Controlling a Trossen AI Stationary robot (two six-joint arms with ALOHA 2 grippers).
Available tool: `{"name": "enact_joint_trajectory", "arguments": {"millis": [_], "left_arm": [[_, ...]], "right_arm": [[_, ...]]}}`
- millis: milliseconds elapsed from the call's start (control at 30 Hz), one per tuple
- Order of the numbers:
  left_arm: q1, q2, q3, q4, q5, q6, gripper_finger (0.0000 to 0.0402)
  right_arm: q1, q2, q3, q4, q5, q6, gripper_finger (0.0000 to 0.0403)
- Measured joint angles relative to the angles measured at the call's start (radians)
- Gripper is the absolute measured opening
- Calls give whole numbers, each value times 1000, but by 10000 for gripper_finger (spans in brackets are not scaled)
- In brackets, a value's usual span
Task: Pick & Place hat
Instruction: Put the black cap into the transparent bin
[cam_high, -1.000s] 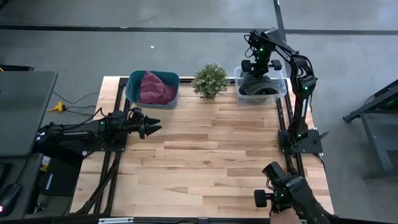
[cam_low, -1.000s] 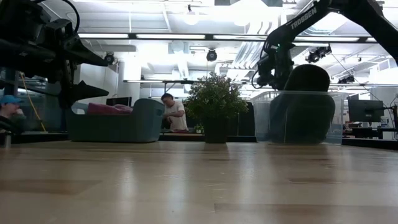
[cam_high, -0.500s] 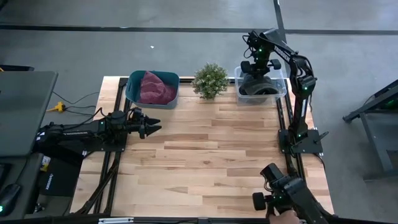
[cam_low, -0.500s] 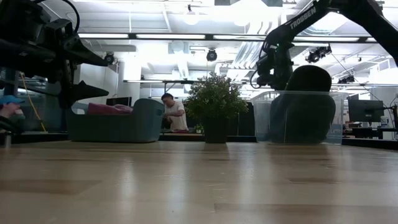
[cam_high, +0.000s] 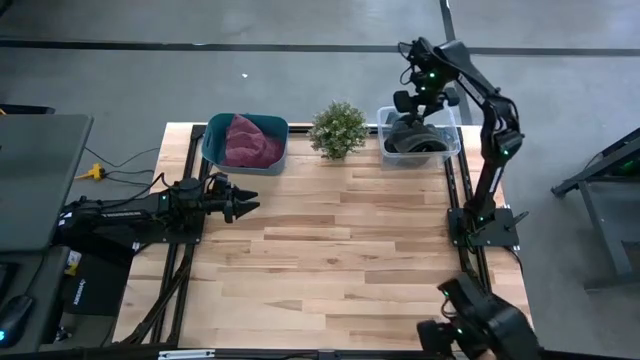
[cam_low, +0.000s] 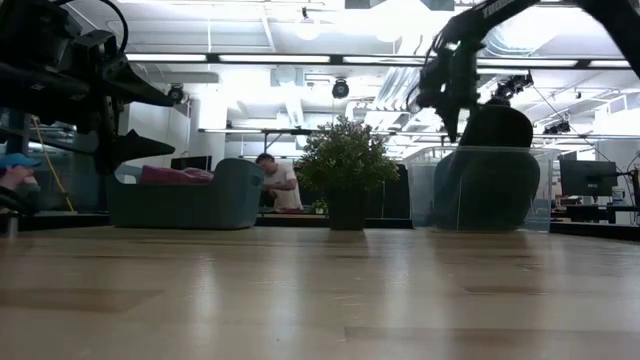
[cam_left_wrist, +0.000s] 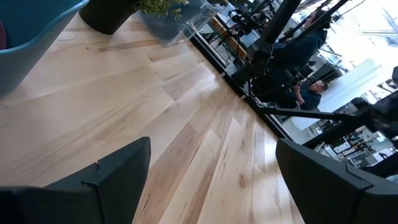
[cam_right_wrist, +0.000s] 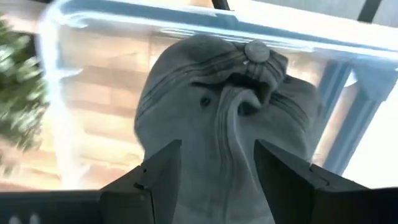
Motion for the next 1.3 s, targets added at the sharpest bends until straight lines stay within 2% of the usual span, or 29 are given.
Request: {"name": "enact_joint_trajectory", "arguments": {"millis": [133,333,533,667,833,1000,1167,1300], "left_arm": [[0,0,0,0,0,0,337],[0,0,0,0,0,0,337],[0,0,0,0,0,0,337],[0,0,0,0,0,0,337],[0,0,0,0,0,0,337],[0,0,0,0,0,0,337],[0,0,0,0,0,0,337],[0,0,0,0,0,0,337]], "right_arm": [[1,-84,0,-4,0,-96,194],[46,-225,0,-5,25,-358,194],[179,-344,1,-6,161,-621,194],[273,-384,1,-5,221,-685,194],[370,-404,-5,-3,202,-692,194],[439,-448,-168,-4,209,-692,194],[478,-527,-368,29,312,-644,194],[490,-605,-489,105,340,-646,194]]}}
